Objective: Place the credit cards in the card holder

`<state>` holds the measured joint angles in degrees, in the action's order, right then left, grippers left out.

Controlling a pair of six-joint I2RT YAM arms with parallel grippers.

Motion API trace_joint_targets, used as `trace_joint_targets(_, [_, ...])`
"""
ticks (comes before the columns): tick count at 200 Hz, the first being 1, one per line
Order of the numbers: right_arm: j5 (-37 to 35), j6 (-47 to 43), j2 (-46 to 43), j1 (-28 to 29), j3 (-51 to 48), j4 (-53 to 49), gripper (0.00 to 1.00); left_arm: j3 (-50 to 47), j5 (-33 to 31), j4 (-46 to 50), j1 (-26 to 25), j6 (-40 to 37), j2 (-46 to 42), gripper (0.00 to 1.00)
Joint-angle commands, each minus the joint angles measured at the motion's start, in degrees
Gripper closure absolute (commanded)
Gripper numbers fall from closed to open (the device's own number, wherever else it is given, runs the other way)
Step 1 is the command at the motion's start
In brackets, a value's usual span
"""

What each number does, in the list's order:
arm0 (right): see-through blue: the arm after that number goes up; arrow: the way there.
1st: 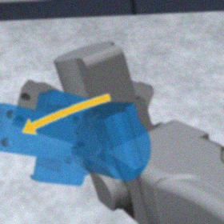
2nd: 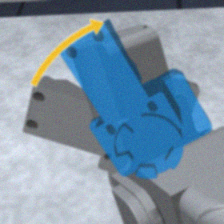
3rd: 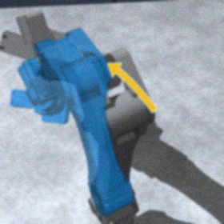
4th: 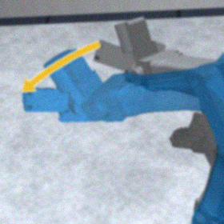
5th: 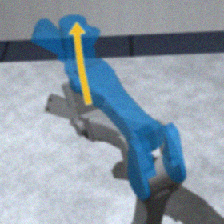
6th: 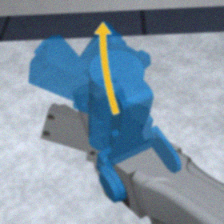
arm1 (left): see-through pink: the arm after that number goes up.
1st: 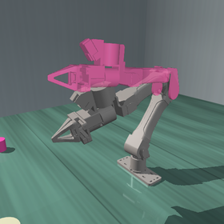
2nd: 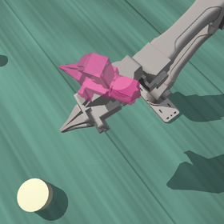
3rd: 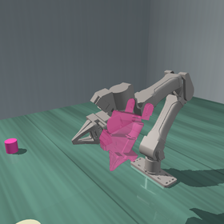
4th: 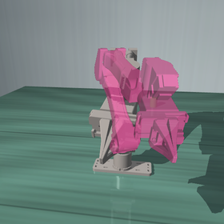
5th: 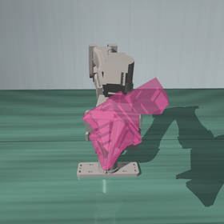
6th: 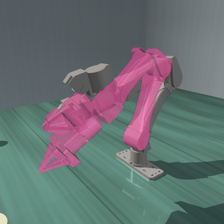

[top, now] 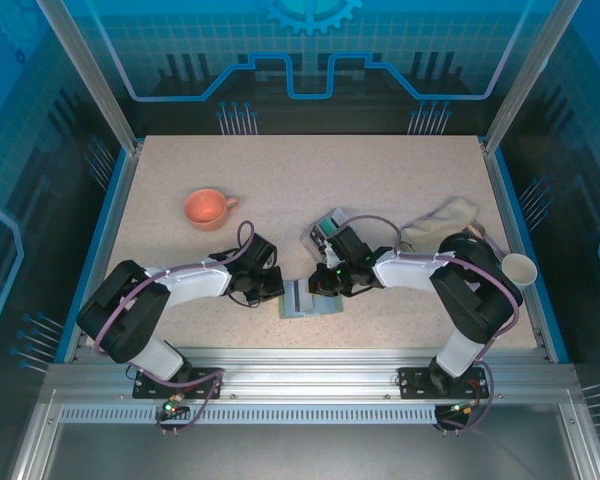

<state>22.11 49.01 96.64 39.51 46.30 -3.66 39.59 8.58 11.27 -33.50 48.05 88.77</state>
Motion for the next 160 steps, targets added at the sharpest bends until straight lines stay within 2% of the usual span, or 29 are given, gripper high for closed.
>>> trace_joint_targets(1, [2.49, -0.91, 0.90, 0.94, -1.79, -1.17, 0.96, -2.15, -3.93, 4.23, 0.07, 0.28, 3.08, 1.00])
trace_joint_targets(22, [4.52, -0.90, 3.20, 1.53, -0.64, 0.15, 0.96, -1.84, -3.48, 4.03, 0.16, 0.03, 3.51, 1.00])
trace_joint_targets(84, [0.11, -0.14, 3.48, 2.81, 1.26, -2.22, 0.90, -2.06, -4.76, 5.69, 0.10, 0.30, 1.86, 1.00])
trace_joint_targets(106, [-1.68, -1.39, 2.63, 2.65, 1.61, -5.18, 0.88, -1.96, -6.43, 7.65, 0.18, 0.12, 0.18, 0.92])
trace_joint_targets(160, [0.78, -2.87, 2.93, 1.63, 0.85, -4.38, 0.99, -3.11, -9.37, 10.71, 0.13, 1.43, -3.31, 0.91])
